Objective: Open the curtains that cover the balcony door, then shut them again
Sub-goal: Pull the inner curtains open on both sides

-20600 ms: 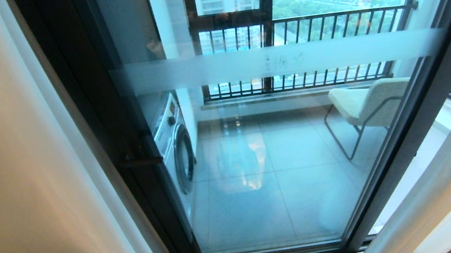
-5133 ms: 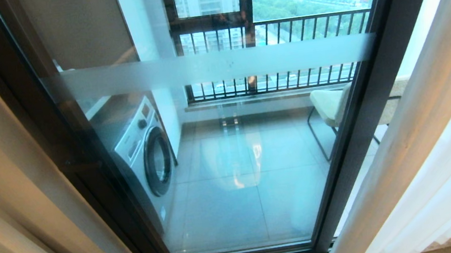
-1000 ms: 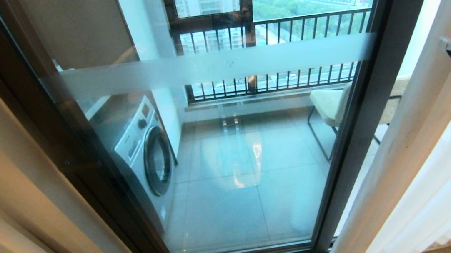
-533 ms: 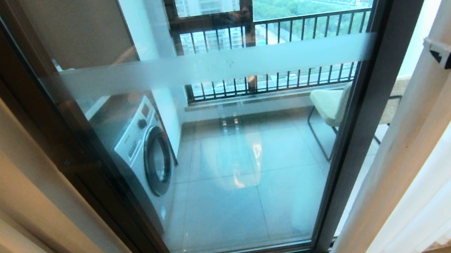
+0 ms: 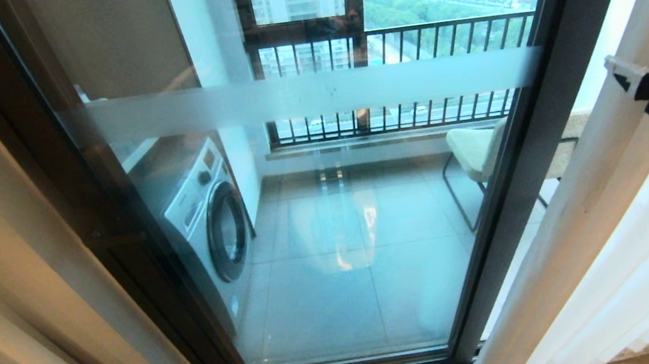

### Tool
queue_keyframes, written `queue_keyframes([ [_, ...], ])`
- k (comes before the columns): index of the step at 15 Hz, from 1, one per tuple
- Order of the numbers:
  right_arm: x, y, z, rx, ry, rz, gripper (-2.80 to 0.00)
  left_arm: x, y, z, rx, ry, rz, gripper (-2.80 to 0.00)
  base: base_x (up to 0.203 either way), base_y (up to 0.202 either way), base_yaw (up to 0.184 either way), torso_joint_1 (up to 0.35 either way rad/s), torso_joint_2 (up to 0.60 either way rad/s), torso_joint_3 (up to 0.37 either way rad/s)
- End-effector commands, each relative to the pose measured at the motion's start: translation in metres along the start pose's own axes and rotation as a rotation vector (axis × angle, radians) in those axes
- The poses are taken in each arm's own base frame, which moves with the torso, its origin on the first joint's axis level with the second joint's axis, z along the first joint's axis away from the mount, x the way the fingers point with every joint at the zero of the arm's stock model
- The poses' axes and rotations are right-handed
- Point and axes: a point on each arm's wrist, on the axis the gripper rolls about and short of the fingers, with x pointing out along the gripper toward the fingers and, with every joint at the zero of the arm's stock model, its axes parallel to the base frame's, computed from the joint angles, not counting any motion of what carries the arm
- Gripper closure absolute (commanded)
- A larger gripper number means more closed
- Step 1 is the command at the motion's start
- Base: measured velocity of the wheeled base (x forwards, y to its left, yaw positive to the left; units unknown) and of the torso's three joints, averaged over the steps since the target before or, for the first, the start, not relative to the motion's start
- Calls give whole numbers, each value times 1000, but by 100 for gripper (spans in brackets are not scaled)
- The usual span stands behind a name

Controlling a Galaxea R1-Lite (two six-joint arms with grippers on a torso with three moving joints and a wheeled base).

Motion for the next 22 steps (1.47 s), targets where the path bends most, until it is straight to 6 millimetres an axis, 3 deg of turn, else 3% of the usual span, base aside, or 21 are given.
queue_keyframes([
  [1, 1, 0, 0, 0, -10, -1, -280, 0, 0, 0, 0, 0, 0, 0, 0, 0, 0, 0, 0, 0],
  [12, 17, 1, -3, -2, -53, -4, -280, 0, 0, 0, 0, 0, 0, 0, 0, 0, 0, 0, 0, 0],
  [13, 19, 1, -3, 1, -67, -5, 0, 0, 0, 0, 0, 0, 0, 0, 0, 0, 0, 0, 0, 0],
  [22, 24, 2, 2, 6, -127, -6, 0, 0, 0, 0, 0, 0, 0, 0, 0, 0, 0, 0, 0, 0],
])
